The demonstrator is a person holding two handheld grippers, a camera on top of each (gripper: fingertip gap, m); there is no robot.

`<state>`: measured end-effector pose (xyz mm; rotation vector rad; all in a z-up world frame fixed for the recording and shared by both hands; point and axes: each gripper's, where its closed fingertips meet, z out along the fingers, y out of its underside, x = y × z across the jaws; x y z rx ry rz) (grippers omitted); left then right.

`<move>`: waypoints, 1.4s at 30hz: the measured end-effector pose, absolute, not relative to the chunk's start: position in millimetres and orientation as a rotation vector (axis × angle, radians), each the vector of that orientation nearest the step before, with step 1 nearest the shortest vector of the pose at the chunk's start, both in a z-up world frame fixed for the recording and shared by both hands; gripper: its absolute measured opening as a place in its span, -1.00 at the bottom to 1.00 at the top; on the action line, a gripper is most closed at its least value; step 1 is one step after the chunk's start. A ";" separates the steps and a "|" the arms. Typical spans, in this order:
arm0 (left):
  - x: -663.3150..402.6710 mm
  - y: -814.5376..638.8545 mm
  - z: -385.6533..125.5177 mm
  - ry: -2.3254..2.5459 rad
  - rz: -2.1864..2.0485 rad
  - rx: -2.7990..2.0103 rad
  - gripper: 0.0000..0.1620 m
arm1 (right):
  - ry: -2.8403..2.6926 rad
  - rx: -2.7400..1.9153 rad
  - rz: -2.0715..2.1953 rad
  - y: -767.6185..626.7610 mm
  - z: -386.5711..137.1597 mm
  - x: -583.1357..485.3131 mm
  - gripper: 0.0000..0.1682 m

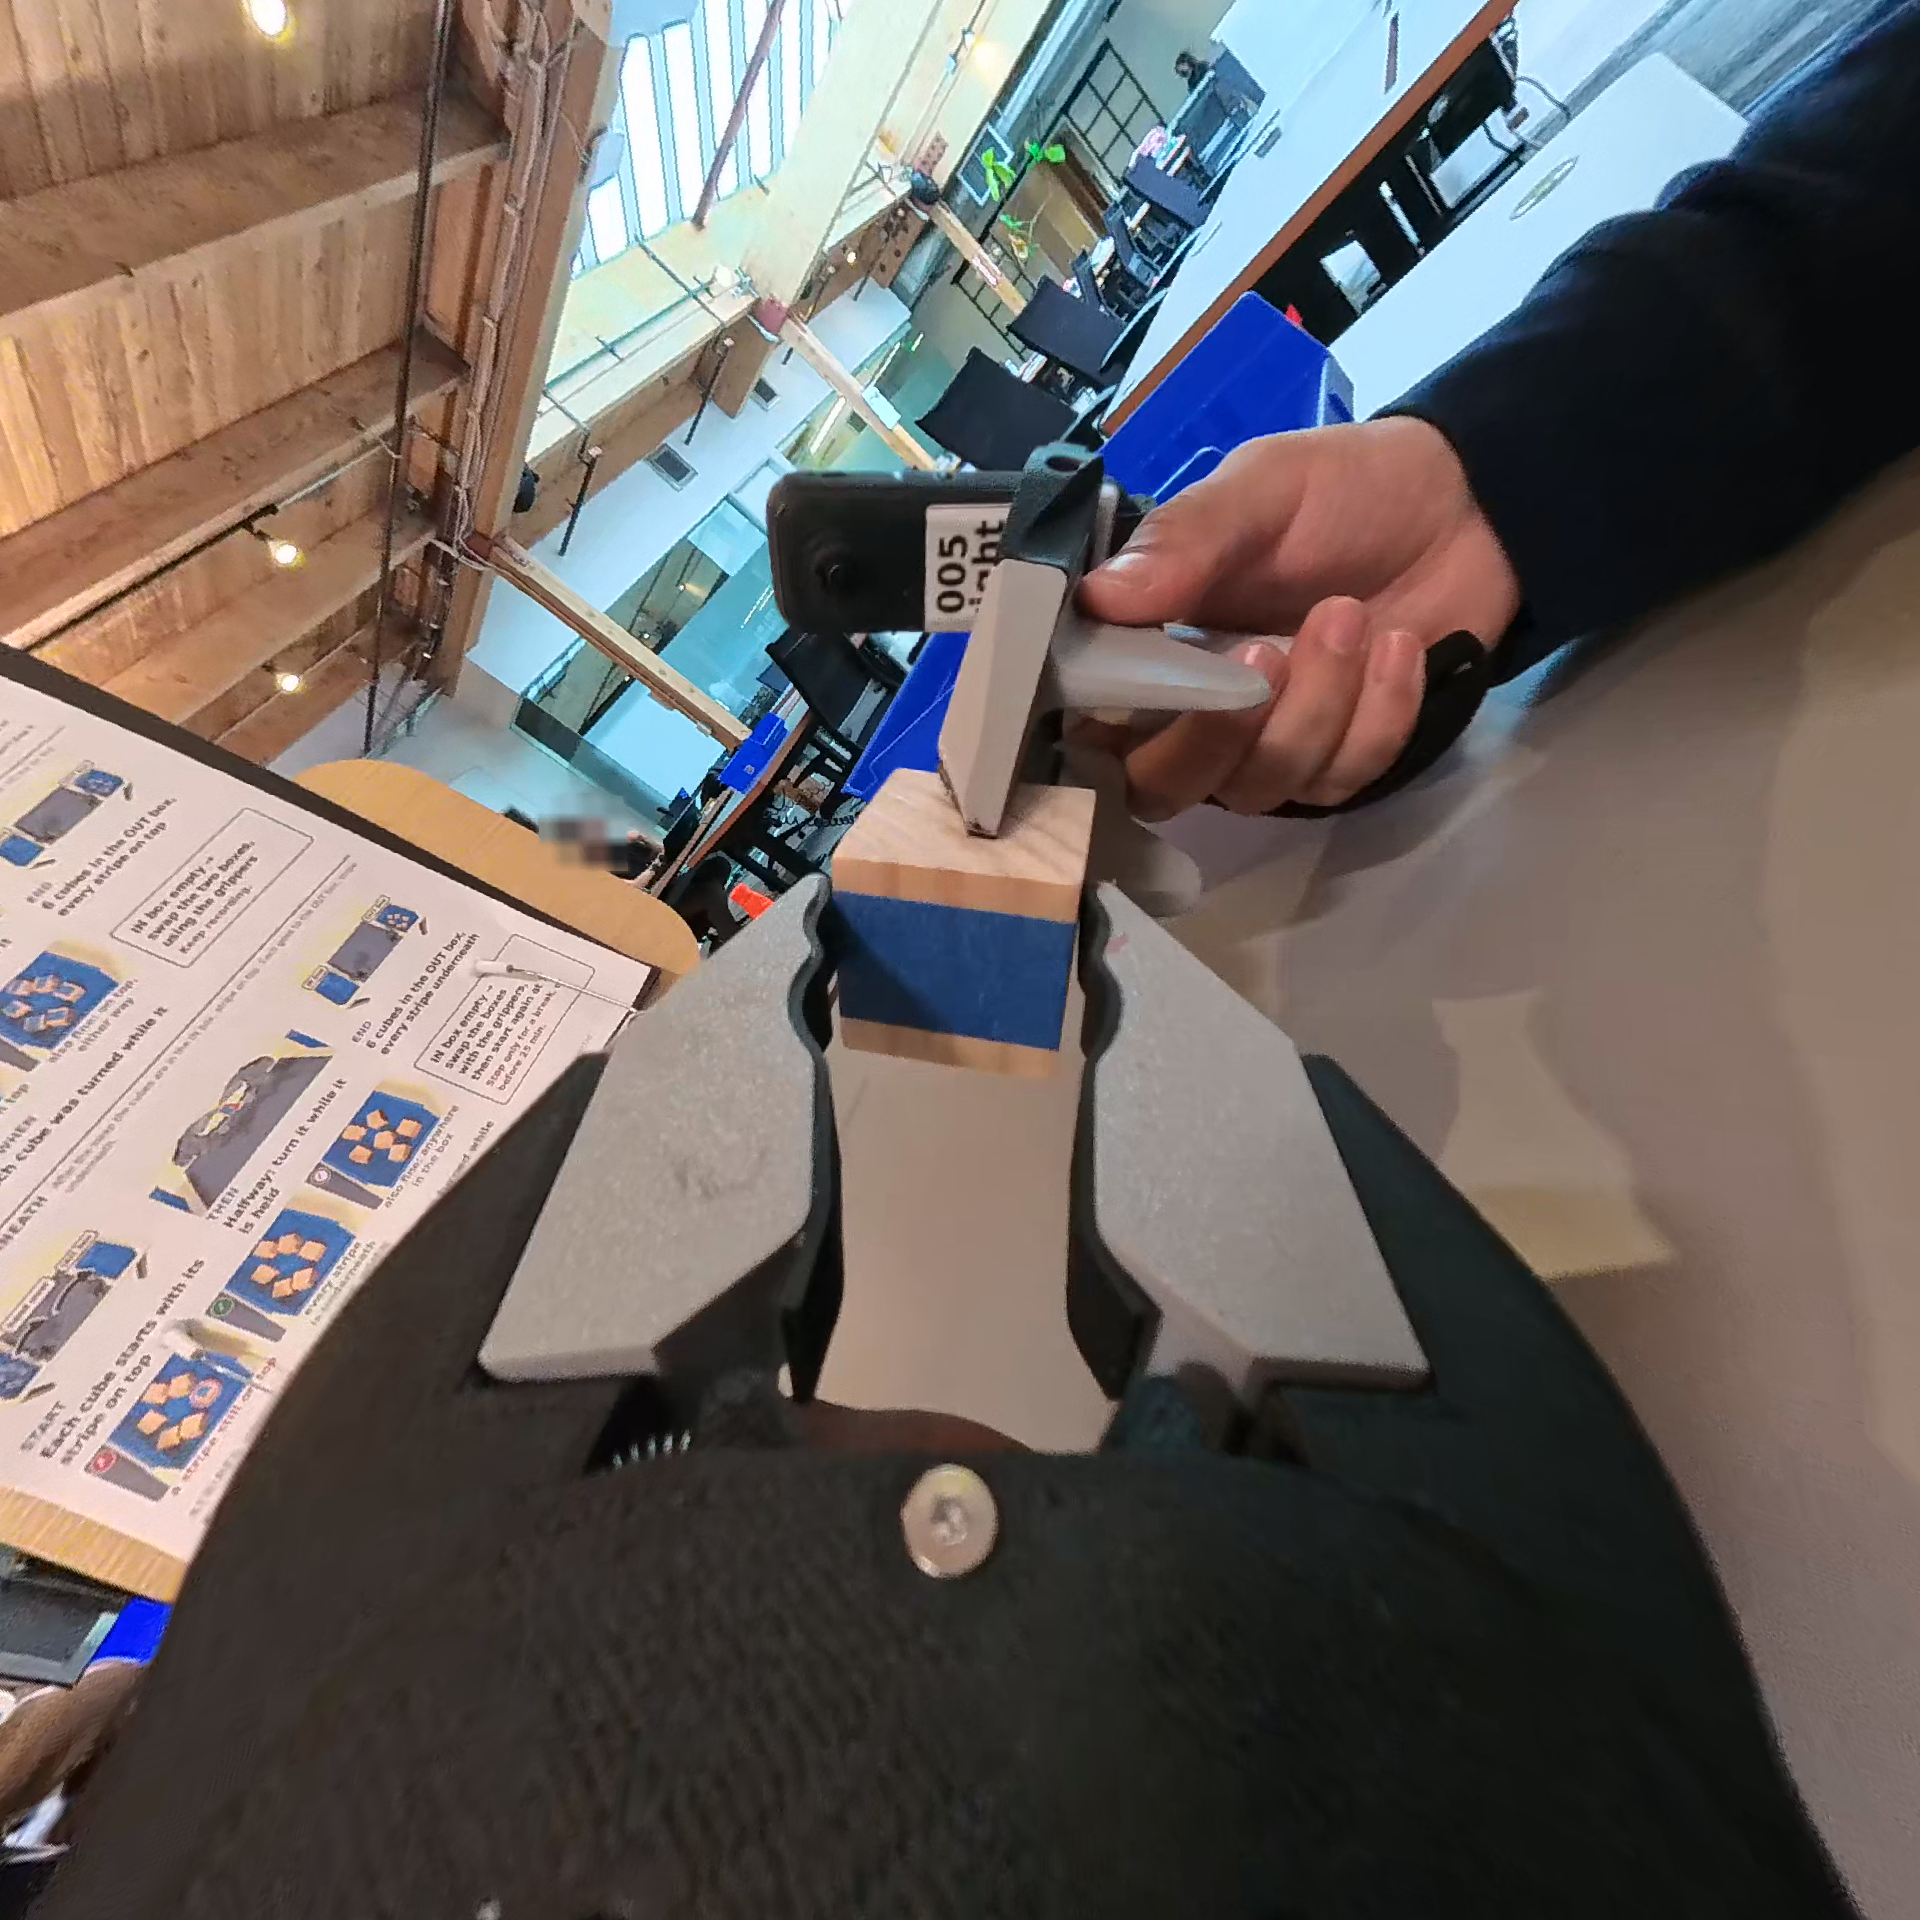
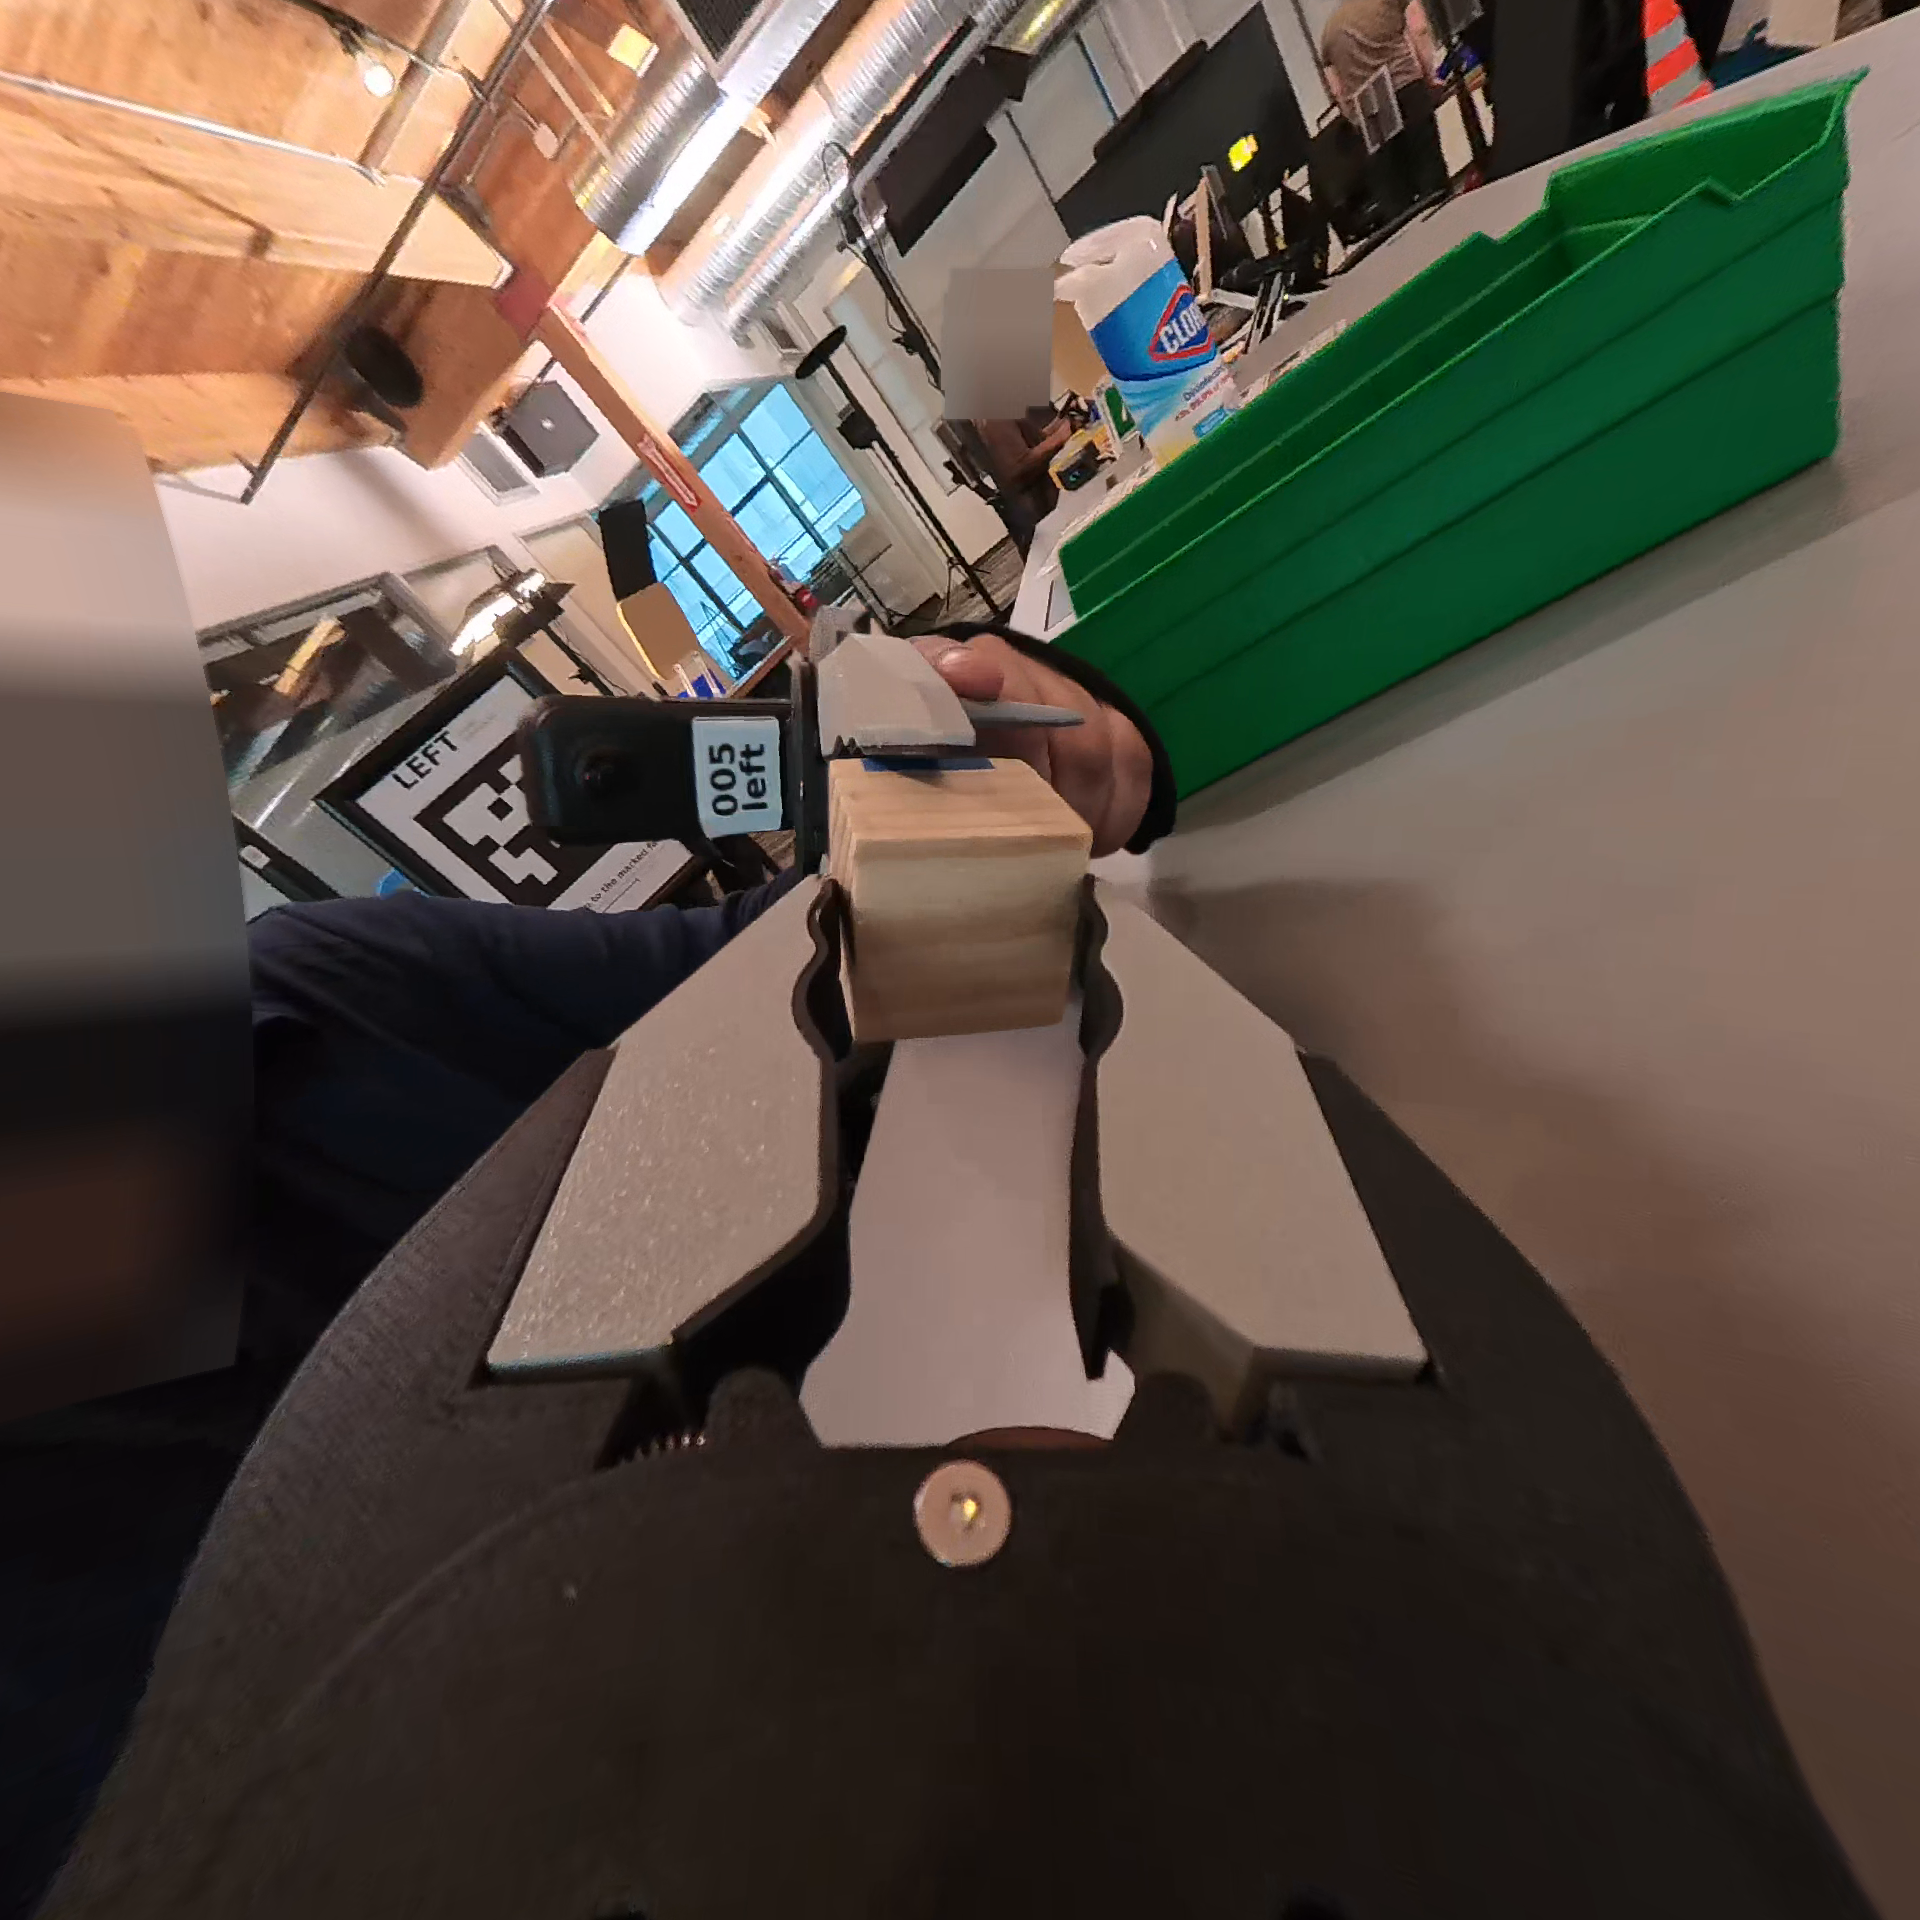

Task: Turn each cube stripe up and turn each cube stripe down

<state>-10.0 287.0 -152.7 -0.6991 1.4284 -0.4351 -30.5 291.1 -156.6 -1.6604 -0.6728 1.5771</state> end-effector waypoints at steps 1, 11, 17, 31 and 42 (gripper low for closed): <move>-9.8 287.8 -152.3 1.421 -0.439 -0.709 -0.45 | -0.668 -1.660 1.572 291.9 -156.2 -30.2 -0.50; -20.9 306.6 -148.7 1.339 -0.615 -0.866 -0.33 | -0.588 -1.676 1.283 305.0 -147.9 -3.6 -0.49; -25.8 358.3 -165.1 1.236 -0.489 -1.148 -0.40 | -0.502 -1.882 0.622 297.1 -126.0 82.7 -0.49; -27.2 383.4 -212.5 1.318 -0.232 -1.336 -0.44 | 0.055 -2.512 -0.237 268.7 -236.8 328.5 -0.49; -36.9 380.7 -221.2 1.288 -0.227 -1.435 -0.40 | 0.083 -2.428 -0.222 269.9 -214.5 337.1 -0.43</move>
